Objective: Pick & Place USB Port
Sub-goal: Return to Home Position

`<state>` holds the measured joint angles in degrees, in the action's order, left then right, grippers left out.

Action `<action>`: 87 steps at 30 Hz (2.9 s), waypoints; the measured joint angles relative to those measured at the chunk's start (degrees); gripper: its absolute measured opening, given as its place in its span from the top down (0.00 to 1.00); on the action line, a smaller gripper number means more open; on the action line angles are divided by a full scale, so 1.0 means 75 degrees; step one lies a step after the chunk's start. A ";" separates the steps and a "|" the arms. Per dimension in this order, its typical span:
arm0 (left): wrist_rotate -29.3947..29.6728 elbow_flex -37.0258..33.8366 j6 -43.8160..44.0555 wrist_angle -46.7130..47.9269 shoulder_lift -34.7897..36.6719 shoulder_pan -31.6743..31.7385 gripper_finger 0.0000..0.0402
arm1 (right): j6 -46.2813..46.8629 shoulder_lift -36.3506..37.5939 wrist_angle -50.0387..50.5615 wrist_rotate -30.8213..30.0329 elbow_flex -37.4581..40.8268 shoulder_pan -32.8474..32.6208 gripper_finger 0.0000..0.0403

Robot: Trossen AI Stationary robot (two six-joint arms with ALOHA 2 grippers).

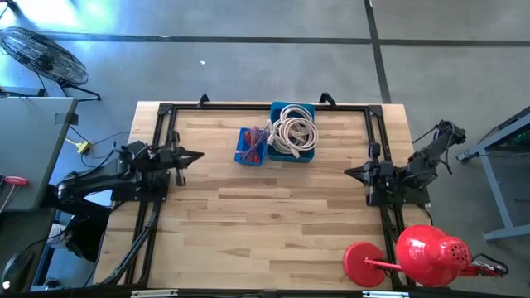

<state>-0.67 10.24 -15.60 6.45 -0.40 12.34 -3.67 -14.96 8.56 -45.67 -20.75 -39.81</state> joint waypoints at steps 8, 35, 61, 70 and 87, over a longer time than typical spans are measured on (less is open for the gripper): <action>0.0080 -0.1000 0.0146 -0.1431 0.0005 0.0000 1.00 | 0.0325 0.0003 -0.0038 -0.1229 0.0310 0.0002 1.00; 0.0574 -0.1250 -0.0140 -0.1078 -0.0001 0.0000 1.00 | 0.0140 0.0015 -0.1937 -0.1193 0.2224 0.0002 1.00; 0.0750 -0.1256 0.0001 -0.1088 -0.0001 0.0003 1.00 | 0.0083 0.0015 -0.2367 0.3482 0.2299 0.1715 1.00; 0.0784 -0.1256 -0.0034 -0.1065 0.0002 0.0003 1.00 | -0.0401 -0.0004 -0.4312 0.4365 0.2693 0.2788 1.00; 0.0705 -0.1256 -0.0160 -0.0998 0.0002 0.0003 1.00 | -0.0686 0.0015 -0.4028 0.4658 0.2602 0.3127 1.00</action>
<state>4.62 0.82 -16.80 -1.04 -0.38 12.36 -8.82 -14.85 -21.65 -10.74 -1.24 -16.36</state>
